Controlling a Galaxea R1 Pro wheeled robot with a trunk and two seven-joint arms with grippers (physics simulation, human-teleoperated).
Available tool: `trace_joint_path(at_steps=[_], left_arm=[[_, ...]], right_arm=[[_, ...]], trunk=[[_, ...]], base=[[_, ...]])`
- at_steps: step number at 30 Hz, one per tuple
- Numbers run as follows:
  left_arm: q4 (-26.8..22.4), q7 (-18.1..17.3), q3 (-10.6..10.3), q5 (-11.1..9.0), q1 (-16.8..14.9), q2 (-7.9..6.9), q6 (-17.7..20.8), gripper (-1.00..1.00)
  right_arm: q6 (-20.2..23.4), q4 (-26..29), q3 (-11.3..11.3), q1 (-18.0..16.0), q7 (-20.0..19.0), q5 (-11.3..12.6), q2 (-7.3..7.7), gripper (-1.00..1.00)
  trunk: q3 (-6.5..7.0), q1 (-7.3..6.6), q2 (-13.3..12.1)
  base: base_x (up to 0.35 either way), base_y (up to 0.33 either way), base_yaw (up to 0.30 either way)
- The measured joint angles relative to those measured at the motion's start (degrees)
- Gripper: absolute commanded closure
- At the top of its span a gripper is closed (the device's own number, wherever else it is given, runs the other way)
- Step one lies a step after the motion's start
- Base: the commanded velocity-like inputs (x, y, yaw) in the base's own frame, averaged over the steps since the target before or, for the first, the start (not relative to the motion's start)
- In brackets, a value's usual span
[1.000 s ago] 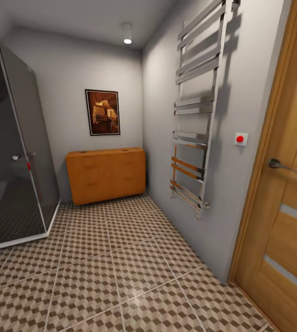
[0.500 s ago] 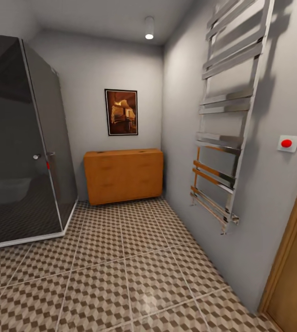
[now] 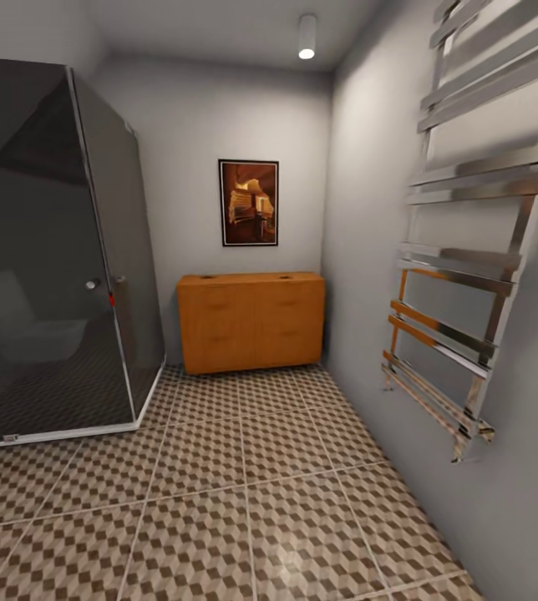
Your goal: Take the four mousetraps from the cabinet in the bathroom and place them on the bathroom floor. Make sure all four end up on the same floor surface, and ensure that at least two of them are either under or directly next to the same bathroom sink.
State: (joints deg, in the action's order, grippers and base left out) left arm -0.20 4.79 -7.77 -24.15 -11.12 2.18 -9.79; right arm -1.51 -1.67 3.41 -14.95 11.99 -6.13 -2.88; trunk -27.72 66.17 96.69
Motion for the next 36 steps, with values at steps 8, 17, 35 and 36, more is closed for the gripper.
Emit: trace_joint_path(at_steps=[8, 17, 35, 36], left_arm=[[0.0, -0.1, 0.0, 0.0, 0.0, 0.00, 0.1, -1.00], [0.0, -0.1, 0.0, 0.0, 0.0, 0.00, 0.2, -1.00], [0.0, -0.1, 0.0, 0.0, 0.0, 0.01, 0.2, -1.00], [0.0, -0.1, 0.0, 0.0, 0.0, 0.01, 0.2, -1.00]], right_arm=[[0.1, 0.0, 0.0, 0.0, 0.1, 0.1, 0.00, -1.00], [0.3, 0.0, 0.0, 0.0, 0.1, 0.1, 0.00, -1.00], [0.5, 0.0, 0.0, 0.0, -0.1, 0.0, -0.03, -1.00], [0.5, 0.0, 0.0, 0.0, -0.1, 0.0, -0.02, -1.00]], trunk=[[0.00, 0.00, 0.0], [0.00, 0.00, 0.0], [0.00, 0.00, 0.0], [0.00, 0.00, 0.0]], base=[[0.322, 0.000, 0.005], [0.322, 0.000, 0.001], [0.322, 0.000, 0.000], [0.322, 0.000, 0.000]])
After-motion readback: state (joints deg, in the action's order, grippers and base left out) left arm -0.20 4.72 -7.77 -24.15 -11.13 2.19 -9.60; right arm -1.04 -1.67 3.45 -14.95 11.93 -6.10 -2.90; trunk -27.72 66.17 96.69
